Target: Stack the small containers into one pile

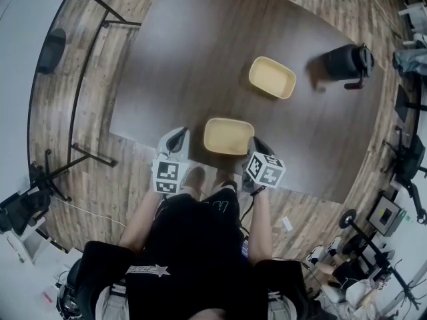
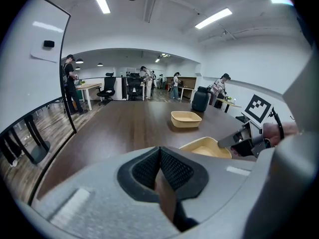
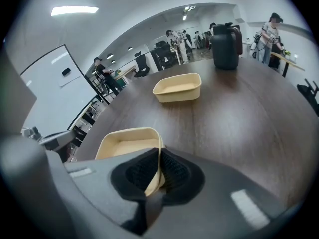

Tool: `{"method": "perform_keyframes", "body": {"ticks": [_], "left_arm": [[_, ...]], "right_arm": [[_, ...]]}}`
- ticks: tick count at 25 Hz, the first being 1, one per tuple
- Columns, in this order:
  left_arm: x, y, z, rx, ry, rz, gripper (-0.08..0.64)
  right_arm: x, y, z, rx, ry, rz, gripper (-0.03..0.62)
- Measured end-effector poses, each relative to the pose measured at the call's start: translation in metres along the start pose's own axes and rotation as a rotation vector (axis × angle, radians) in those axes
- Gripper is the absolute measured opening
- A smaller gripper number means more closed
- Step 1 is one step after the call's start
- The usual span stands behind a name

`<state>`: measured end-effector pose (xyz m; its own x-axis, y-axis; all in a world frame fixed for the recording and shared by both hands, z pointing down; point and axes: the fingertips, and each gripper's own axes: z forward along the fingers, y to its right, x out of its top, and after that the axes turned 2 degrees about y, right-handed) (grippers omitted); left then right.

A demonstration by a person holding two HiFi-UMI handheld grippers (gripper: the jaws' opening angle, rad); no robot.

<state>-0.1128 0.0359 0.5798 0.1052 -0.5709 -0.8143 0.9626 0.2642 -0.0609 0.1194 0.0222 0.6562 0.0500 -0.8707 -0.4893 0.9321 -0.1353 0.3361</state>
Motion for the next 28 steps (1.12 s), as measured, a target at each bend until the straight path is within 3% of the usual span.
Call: {"method": "perform_keyframes", "body": {"ticks": [4,5,6,9,17,21,24,26,28], "left_arm": [[0.003,0.001,0.001,-0.01,0.004,0.001,0.009],[0.004,0.002,0.001,-0.011,0.006,0.001,0.009],[0.004,0.002,0.001,-0.012,0.009,0.001,0.009],[0.007,0.003,0.002,-0.013,0.016,0.006,0.009],[0.022,0.001,0.002,-0.025,0.048,0.017,0.009],[0.045,0.001,-0.001,-0.038,0.094,0.034,0.009],[0.07,0.004,-0.006,-0.057,0.147,0.043,0.009],[0.087,0.009,-0.009,-0.073,0.18,0.055,0.009],[0.102,0.016,-0.012,-0.094,0.207,0.069,0.009]], "right_arm": [[0.003,-0.006,-0.001,0.003,0.017,-0.024,0.027],[0.005,-0.009,-0.003,0.008,0.04,-0.045,0.074],[0.008,-0.013,-0.004,0.019,0.067,-0.064,0.201],[0.012,-0.019,-0.005,0.052,0.1,-0.075,0.288],[0.023,-0.023,-0.01,0.046,0.122,-0.077,0.288],[0.046,-0.028,-0.03,0.052,0.211,-0.102,0.285],[0.067,-0.033,-0.057,0.027,0.319,-0.147,0.243],[0.081,-0.033,-0.079,-0.02,0.399,-0.181,0.151],[0.091,-0.032,-0.101,-0.061,0.462,-0.203,0.116]]}}
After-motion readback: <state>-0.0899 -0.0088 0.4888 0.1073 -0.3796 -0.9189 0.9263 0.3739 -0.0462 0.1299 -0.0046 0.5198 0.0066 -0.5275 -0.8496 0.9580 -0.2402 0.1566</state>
